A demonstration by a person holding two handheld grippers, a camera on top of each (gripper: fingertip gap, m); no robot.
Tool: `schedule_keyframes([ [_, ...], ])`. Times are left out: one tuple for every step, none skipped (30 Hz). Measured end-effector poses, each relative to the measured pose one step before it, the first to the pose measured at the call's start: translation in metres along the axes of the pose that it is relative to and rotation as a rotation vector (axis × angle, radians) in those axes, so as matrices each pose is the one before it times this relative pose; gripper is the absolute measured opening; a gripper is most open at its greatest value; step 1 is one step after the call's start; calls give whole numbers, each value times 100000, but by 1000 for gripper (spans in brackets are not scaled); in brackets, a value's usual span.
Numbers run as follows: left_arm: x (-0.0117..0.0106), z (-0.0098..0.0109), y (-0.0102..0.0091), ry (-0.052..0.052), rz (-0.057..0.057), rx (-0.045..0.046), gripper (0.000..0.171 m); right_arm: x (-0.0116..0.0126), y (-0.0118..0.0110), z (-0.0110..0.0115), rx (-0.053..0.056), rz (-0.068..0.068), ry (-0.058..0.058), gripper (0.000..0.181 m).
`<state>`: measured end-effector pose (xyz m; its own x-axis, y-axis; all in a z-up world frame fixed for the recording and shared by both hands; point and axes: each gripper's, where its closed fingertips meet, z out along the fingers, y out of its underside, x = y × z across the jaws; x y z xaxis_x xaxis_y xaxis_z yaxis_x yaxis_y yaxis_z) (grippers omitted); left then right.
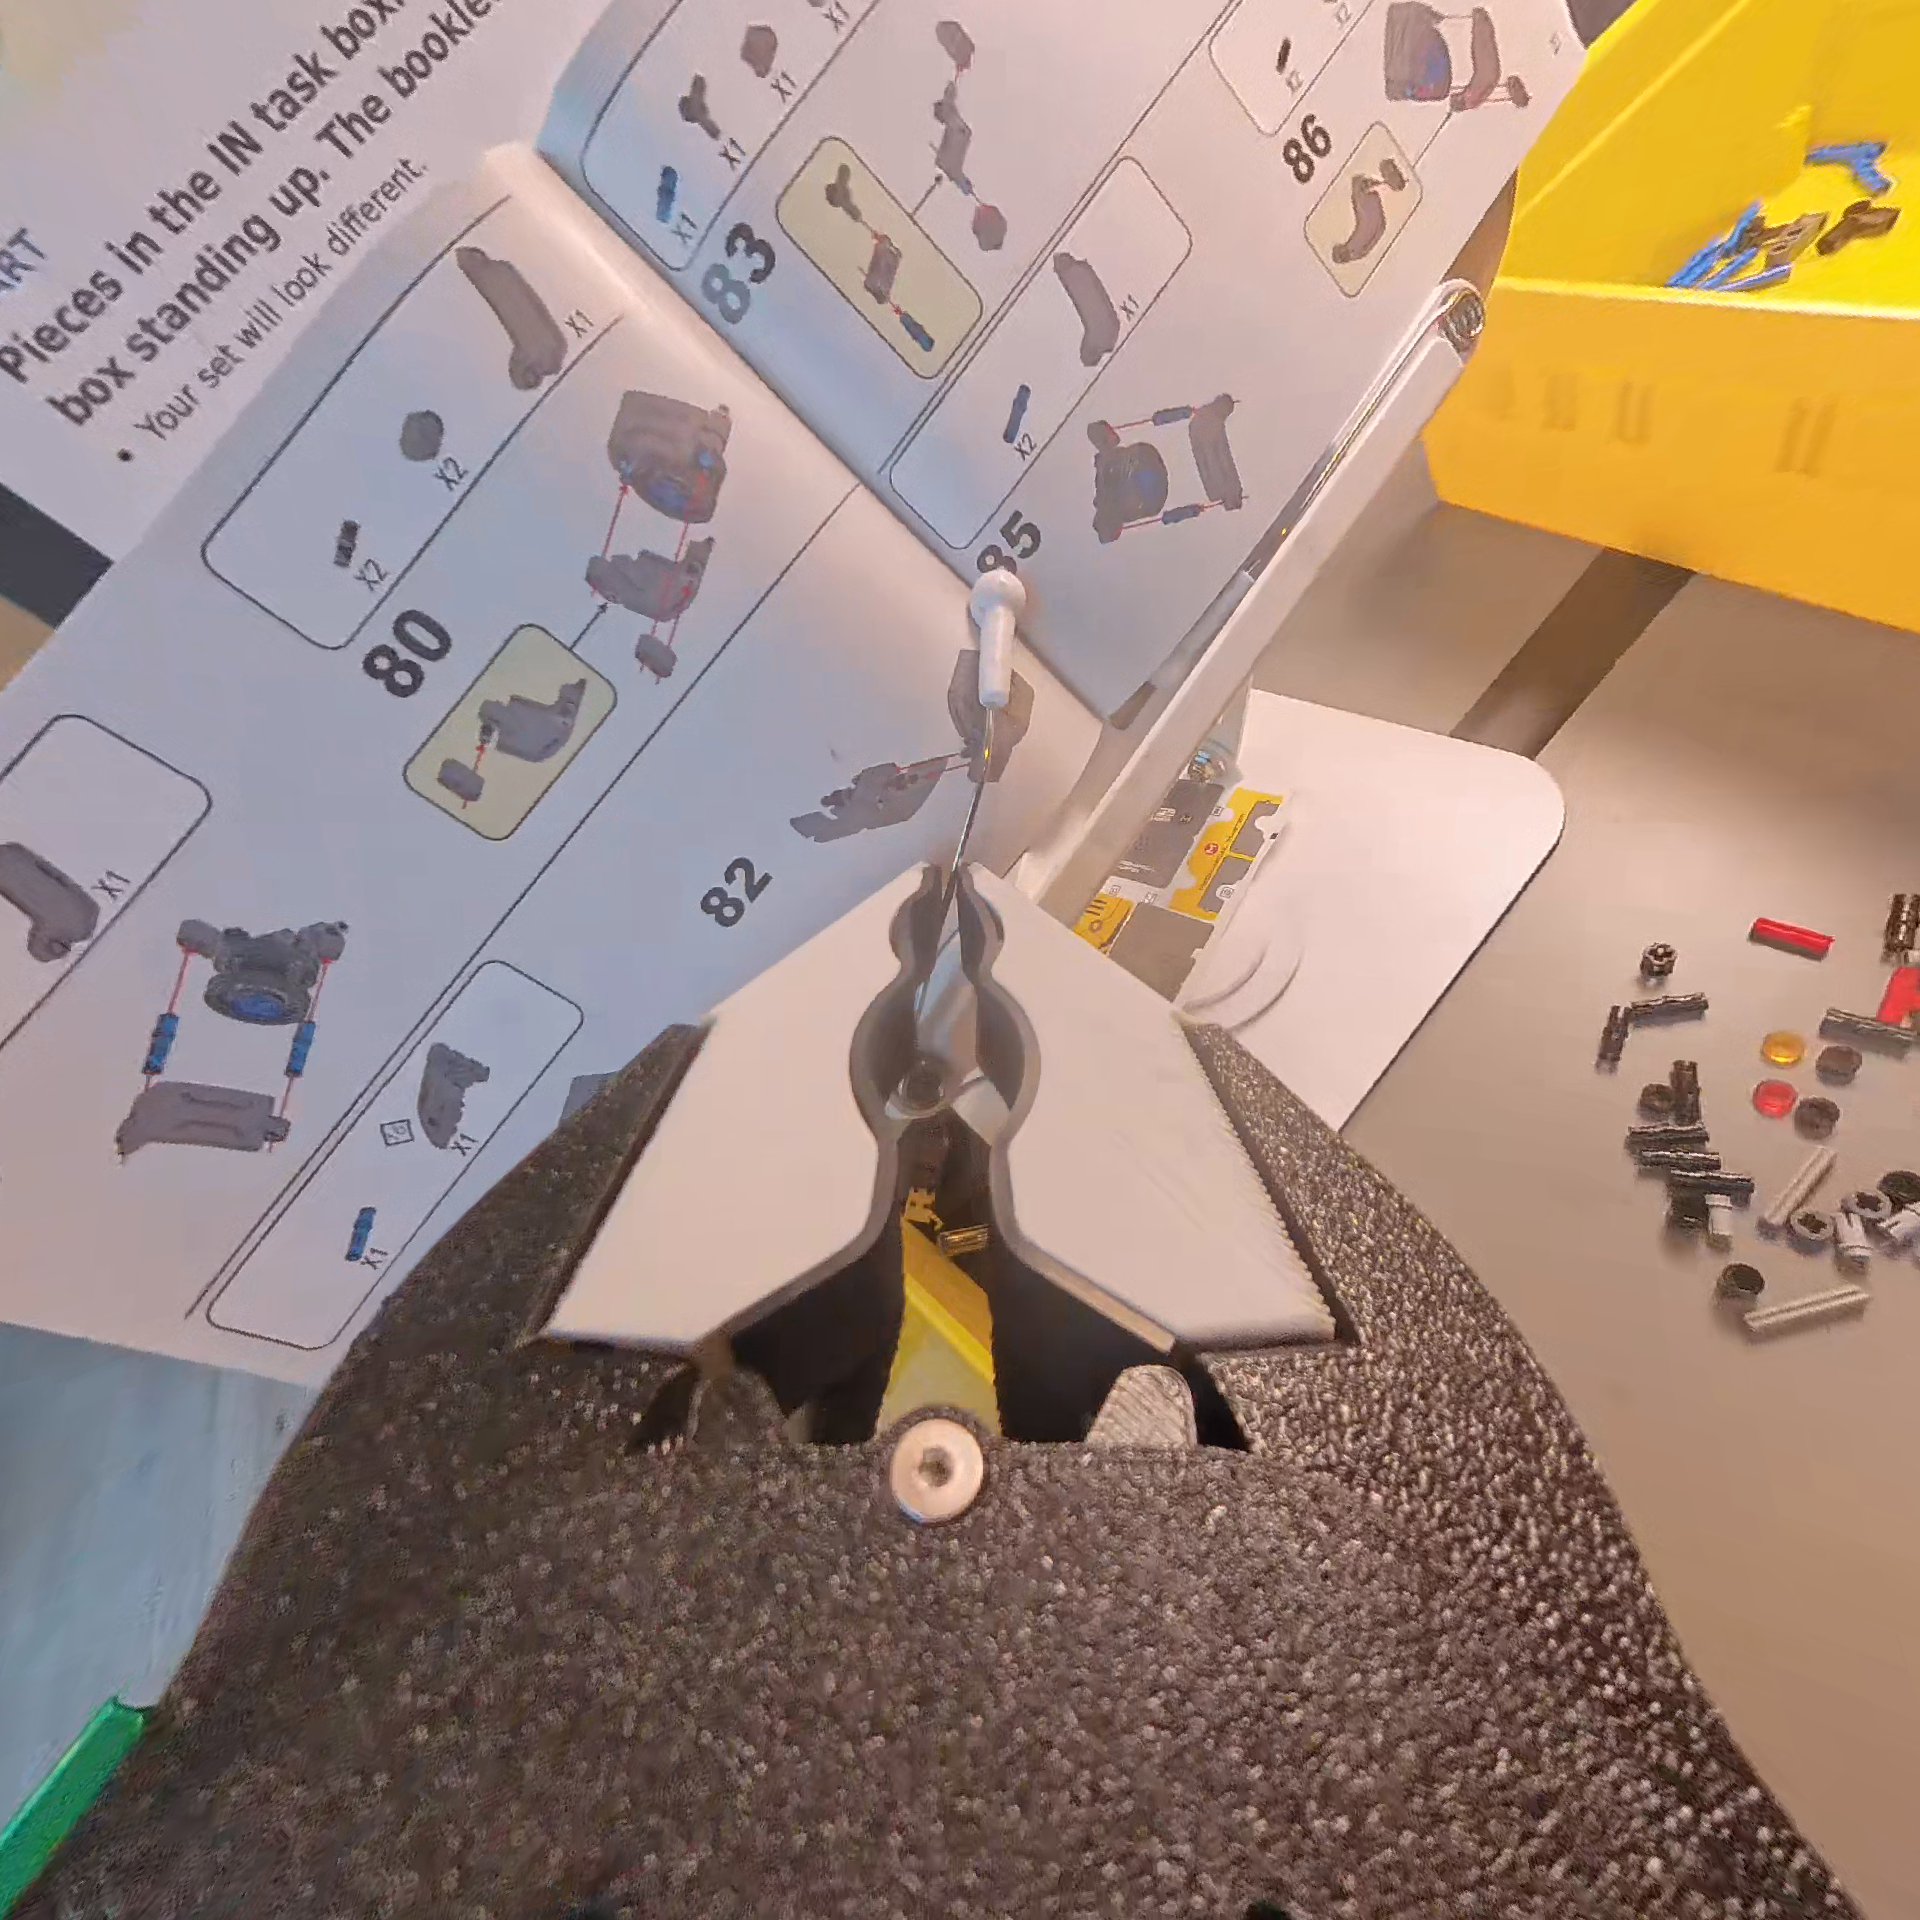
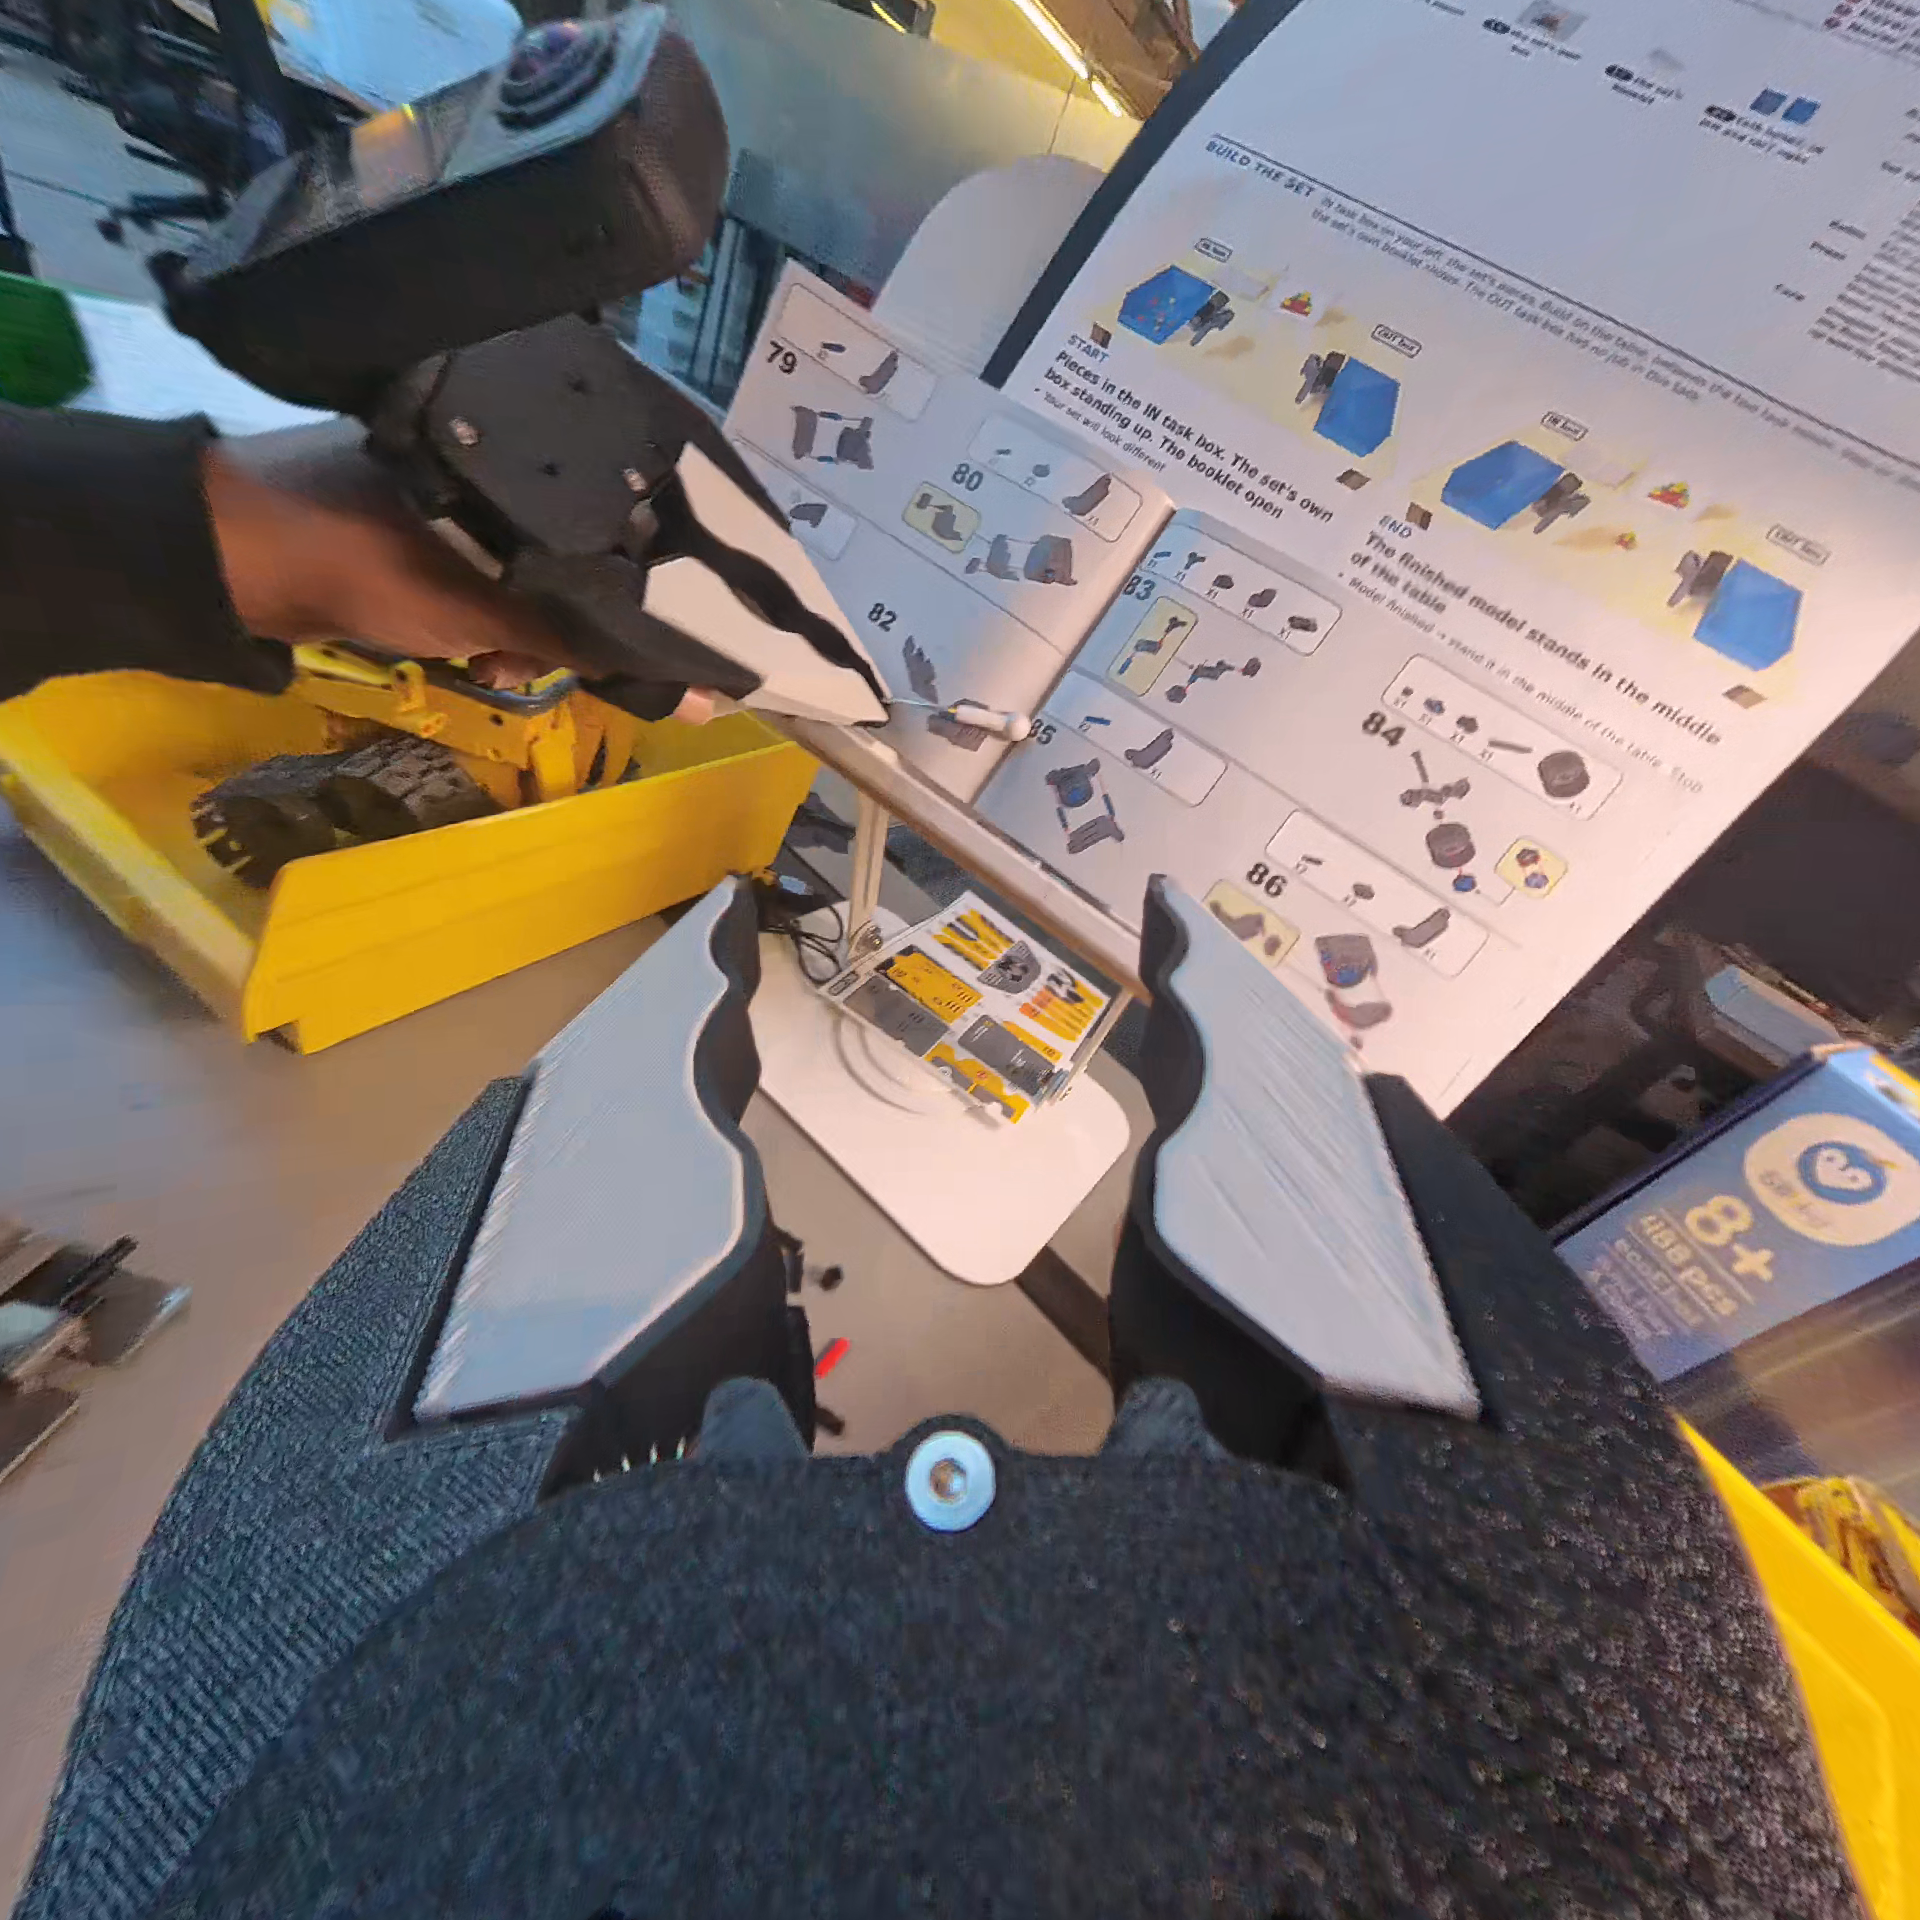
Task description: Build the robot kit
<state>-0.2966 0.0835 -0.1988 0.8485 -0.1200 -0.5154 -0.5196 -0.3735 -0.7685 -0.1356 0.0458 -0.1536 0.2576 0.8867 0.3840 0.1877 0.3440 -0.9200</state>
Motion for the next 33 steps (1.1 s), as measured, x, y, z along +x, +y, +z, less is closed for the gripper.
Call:
schedule_keyframes([
  [67, -91, 18, 1171, -1963, -16, 3, -761, 439, -962, 156, 1489, -1159, 74],
  [66, -234, 29, 1354, -3094, 483, 4, -831, 466, -968, -111, 1986, -1710, 75],
  [82, -476, -29, 1450, -4000, 1574, 9, -865, 372, -1047, 695, 2632, -1957, 75],
  [-69, -775, -280, 286, -5259, 4054, 14, -858, 347, -1131, 1030, 2632, -1801, 76],
  [-341, -1107, -665, -1392, -5763, 7360, 13, -793, 438, -1164, 696, 2432, -1383, 76],
  [-816, -1287, -947, -3650, -6109, 9076, 13, -770, 508, -1123, 369, 2051, -1236, 76],
  [-1265, -1174, -894, -5285, -5956, 7750, 14, -768, 568, -1053, 181, 2235, -1234, 75],
  [-1527, -885, -801, -5716, -5421, 5726, 17, -837, 566, -931, 215, 2668, -1708, 75],
  [-1511, -553, -770, -4788, -4683, 4591, 20, -851, 538, -786, 420, 3001, -1777, 75],
  [-1391, -226, -715, -3858, -3779, 3304, 22, -796, 452, -644, 824, 2617, -1663, 74],
  [-1233, 76, -546, -3136, -2930, 1363, 24, -717, 356, -486, 1210, 1383, -1282, 71],
  [-1000, 302, -448, -2215, -2146, 369, 27, -587, 286, -352, 1489, -59, -832, 68],
  [-803, 424, -327, -1751, -1074, -107, 27, -583, 355, -193, 611, -796, -1414, 62],
  [-715, 504, -174, -2115, 631, -418, 27, -589, 391, -35, -250, -785, -2036, 60],
  [-574, 538, 66, -1970, 1527, -946, 25, -329, 305, 25, -60, -508, -841, 59],
  [-387, 542, 226, -1488, 1108, -1264, 24, -164, 246, 62, 254, -638, -83, 58],
  [-275, 424, 206, -1407, 818, -696, 22, -95, 333, 104, -80, -1087, -12, 57],
  [-54, 321, 183, -563, 857, -365, 20, 2, 418, 113, -827, -1142, 402, 57],
  [25, 234, 196, -597, 833, -473, 19, -32, 371, 112, -738, -599, 124, 57],
  [-18, 127, 143, -1103, 907, -175, 18, -118, 262, 99, -275, 398, -567, 57],
  [-33, 44, 71, -1186, 707, 231, 16, -128, 170, 82, 176, 949, -737, 57],
  [3, 46, 74, -769, 172, 108, 12, -97, 165, 84, 212, 913, -550, 57],
  [17, 77, 101, -508, 160, -331, 9, -86, 198, 88, -129, 573, -510, 57],
  [-77, 114, 144, -926, 533, -615, 6, -49, 212, 89, -348, 182, -243, 57],
  [-127, 146, 175, -1026, 589, -949, 3, -27, 190, 69, -441, -153, -13, 57],
  [-31, 142, 136, -248, 199, -651, 0, -37, 167, 42, -495, -393, -108, 57],
  [119, 158, 91, 880, -157, -454, 0, -41, 153, 23, -469, -485, -127, 55],
  [32, 127, 81, 322, -121, -316, 0, -12, 100, -25, -263, -433, 55, 53],
  [-39, 74, -11, -286, 60, 154, 0, -11, 46, -26, 11, -240, 59, 52],
  [-9, 52, -50, -200, -119, 351, 0, -31, -2, -35, 189, -102, -264, 50],
  [55, 29, -58, 112, -222, 255, 0, 5, 4, -32, 192, 56, -208, 48],
  [107, -32, -152, 169, -42, 645, 0, 55, 2, -23, 167, 293, 45, 48],
  [281, -100, -284, 677, 271, 1163, 0, 127, 42, 8, -20, 648, 414, 48],
])
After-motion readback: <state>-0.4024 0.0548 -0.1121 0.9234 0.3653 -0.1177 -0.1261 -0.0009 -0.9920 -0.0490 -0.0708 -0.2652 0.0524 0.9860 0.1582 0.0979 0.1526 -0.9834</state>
